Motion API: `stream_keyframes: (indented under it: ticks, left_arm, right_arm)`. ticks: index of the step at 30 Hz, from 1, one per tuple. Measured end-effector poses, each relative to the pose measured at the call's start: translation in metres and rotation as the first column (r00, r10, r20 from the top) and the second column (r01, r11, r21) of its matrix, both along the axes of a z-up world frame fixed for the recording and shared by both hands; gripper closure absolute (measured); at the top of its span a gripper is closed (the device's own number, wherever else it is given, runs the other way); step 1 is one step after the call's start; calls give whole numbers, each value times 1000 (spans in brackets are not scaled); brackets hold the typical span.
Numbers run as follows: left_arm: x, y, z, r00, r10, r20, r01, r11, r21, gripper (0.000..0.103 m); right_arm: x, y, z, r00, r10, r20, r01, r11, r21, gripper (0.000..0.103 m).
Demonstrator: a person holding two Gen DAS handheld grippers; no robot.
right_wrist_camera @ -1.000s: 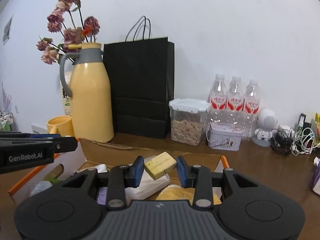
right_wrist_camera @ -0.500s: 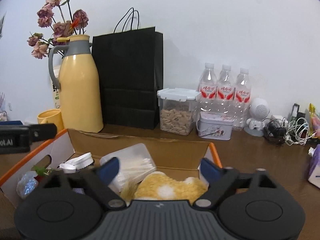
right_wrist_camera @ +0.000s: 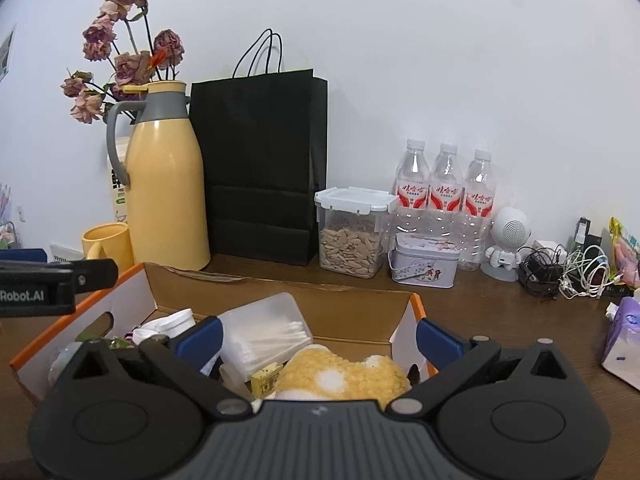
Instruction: Organize objects
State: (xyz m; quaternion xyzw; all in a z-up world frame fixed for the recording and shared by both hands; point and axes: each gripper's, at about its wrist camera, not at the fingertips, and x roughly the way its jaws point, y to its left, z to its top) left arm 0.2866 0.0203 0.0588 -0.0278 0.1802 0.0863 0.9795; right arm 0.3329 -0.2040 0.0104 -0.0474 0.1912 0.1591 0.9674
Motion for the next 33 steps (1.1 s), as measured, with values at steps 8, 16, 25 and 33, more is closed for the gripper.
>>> stream_keyframes:
  ticks: [8,16,25,33]
  left_arm:
    - [-47,4,3,1000,-17,-21,18,999,26,0]
    - [-107,6,-2,997,-21,-72,23,999,28,0]
    - [-165,-1,-20,986,-29,-164,33,999,19,0]
    - [-192,-13,-25,979,-52,-195,56,998,15,0]
  right_arm:
    - [-46,-12,8,1000,12,-2,-12,1000,-5,0]
    - [-106,-24,7,999,20,-35,-19,1000,3,0]
    - [-162,-28,-1,996,32,-86,-33,999,-5,0]
    - [-192,-30,-8,992,38,-123,-39,999,-3,0]
